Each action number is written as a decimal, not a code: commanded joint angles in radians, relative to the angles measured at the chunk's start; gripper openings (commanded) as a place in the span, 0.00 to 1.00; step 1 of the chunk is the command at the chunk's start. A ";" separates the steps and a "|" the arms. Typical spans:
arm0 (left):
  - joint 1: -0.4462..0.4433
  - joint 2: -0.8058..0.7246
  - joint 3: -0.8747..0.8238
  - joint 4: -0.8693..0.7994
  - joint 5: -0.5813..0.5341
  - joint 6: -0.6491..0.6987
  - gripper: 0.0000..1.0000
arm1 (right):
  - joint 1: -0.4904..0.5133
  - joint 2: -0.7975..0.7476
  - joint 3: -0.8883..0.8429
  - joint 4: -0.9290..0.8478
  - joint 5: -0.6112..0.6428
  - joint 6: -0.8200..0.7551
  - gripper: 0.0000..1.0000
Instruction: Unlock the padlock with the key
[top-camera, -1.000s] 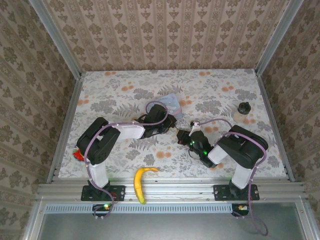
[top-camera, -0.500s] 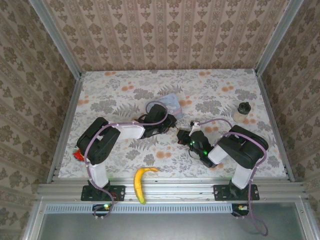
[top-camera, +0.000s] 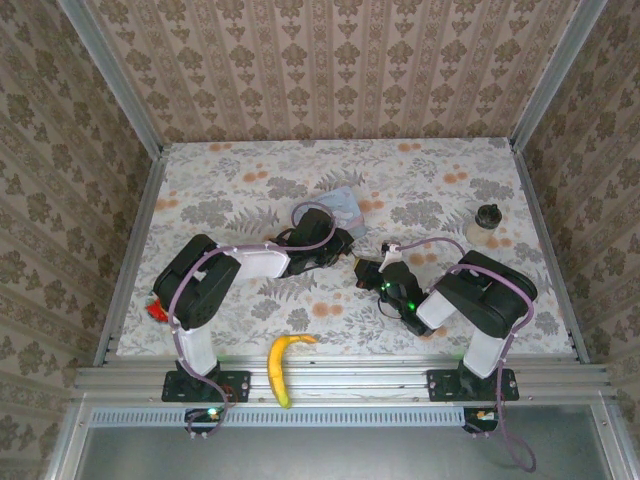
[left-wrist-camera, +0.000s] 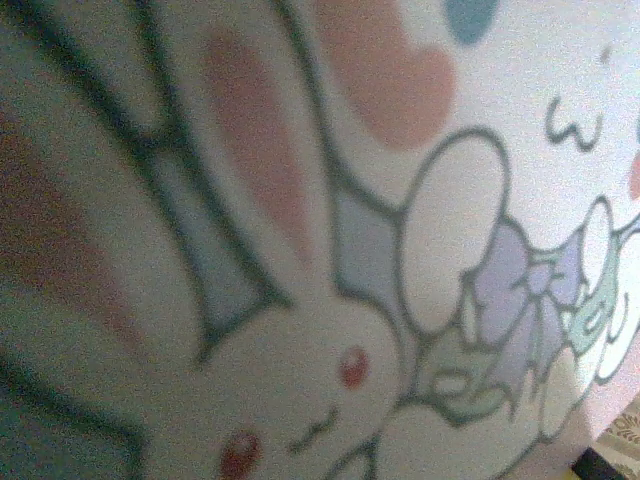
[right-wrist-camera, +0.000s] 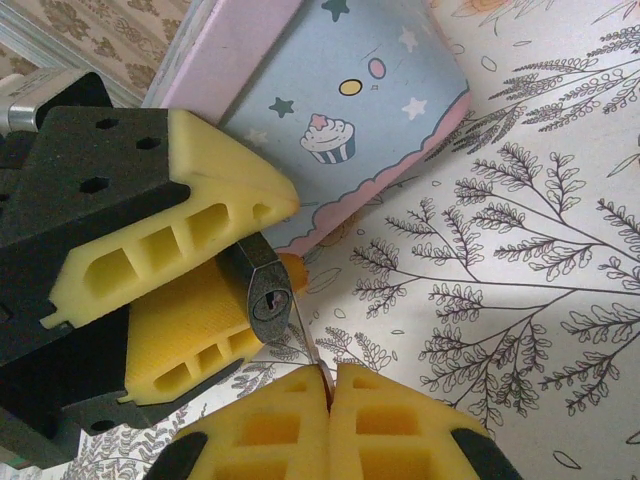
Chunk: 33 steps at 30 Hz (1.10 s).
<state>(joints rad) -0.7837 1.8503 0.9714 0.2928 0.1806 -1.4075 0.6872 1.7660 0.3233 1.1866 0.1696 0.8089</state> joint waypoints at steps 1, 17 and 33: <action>-0.006 0.048 -0.025 -0.054 0.118 -0.102 0.00 | -0.004 -0.026 -0.012 0.053 0.030 -0.022 0.00; -0.006 0.050 -0.033 -0.039 0.115 -0.115 0.00 | -0.003 -0.026 -0.042 0.071 0.031 -0.010 0.00; -0.005 0.055 -0.027 -0.036 0.114 -0.116 0.00 | 0.008 -0.036 -0.070 0.099 0.024 -0.027 0.00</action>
<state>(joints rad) -0.7841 1.8530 0.9703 0.3164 0.1883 -1.4227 0.6876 1.7542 0.2638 1.2327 0.1730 0.8070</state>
